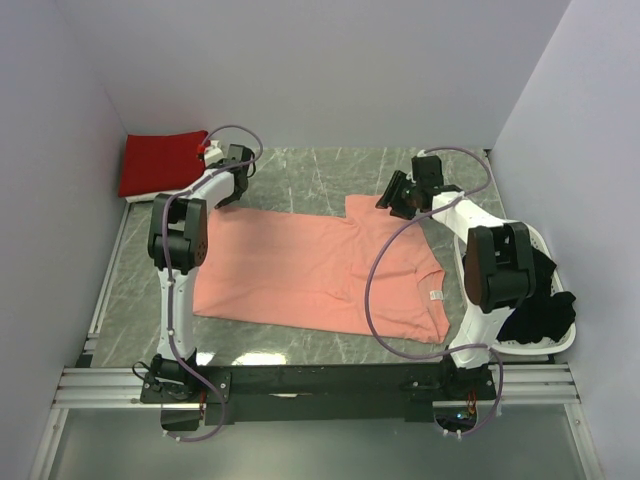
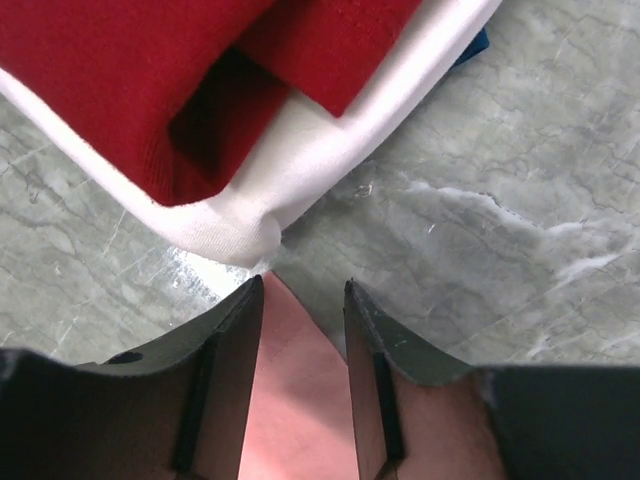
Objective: Fold and stack the t-shirts
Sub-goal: Fold the tshirt
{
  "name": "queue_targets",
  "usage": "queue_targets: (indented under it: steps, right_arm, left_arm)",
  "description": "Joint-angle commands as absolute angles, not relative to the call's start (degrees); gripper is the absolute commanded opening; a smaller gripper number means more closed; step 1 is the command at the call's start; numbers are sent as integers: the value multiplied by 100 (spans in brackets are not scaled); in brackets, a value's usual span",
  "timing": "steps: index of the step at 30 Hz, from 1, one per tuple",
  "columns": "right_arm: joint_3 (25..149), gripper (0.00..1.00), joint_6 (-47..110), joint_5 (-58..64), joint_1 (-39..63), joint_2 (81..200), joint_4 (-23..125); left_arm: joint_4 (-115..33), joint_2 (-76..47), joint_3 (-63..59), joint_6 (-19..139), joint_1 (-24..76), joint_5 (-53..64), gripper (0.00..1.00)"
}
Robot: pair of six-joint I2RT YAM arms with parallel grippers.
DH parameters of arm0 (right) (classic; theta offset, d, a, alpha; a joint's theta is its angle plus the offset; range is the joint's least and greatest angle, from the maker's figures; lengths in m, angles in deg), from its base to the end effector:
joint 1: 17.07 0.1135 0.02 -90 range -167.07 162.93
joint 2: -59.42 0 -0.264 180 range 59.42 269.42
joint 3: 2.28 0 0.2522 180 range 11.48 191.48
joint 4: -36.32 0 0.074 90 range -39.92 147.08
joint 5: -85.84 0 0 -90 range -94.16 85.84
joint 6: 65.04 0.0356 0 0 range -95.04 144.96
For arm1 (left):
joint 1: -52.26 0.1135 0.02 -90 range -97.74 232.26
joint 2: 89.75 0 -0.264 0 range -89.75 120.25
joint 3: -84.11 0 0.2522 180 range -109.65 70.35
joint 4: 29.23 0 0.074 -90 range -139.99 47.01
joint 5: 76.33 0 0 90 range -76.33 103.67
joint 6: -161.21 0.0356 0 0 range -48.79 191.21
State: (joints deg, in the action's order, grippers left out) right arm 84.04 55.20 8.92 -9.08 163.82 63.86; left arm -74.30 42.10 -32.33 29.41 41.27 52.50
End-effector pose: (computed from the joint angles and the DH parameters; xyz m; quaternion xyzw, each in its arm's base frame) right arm 0.3964 0.0638 0.2133 0.1353 0.9109 0.2225 0.3200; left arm 0.4847 -0.0714 0.1546 -0.3239 0.8568 0.1811 0.3581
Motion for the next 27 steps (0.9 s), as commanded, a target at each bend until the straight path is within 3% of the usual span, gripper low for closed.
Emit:
queue_targets:
  steps: [1,8,15,27]
  right_arm:
    - [8707,57,5414,885,-925,16471,6405]
    - [8979,57,5370,797,-986,16726,6564]
    - [9138,57,5387,867,-995,16849,6617]
    - [9348,56,5422,920,-986,17087,6625]
  left_arm:
    - [-7629,4313,-3441,2814,4101,5191,43]
    - [-7595,4262,-3232,2797,4101,5076,27]
    - [-7296,3857,-2967,3078,4118,5094,43]
    - [-7225,3514,-2906,3315,4101,5042,43]
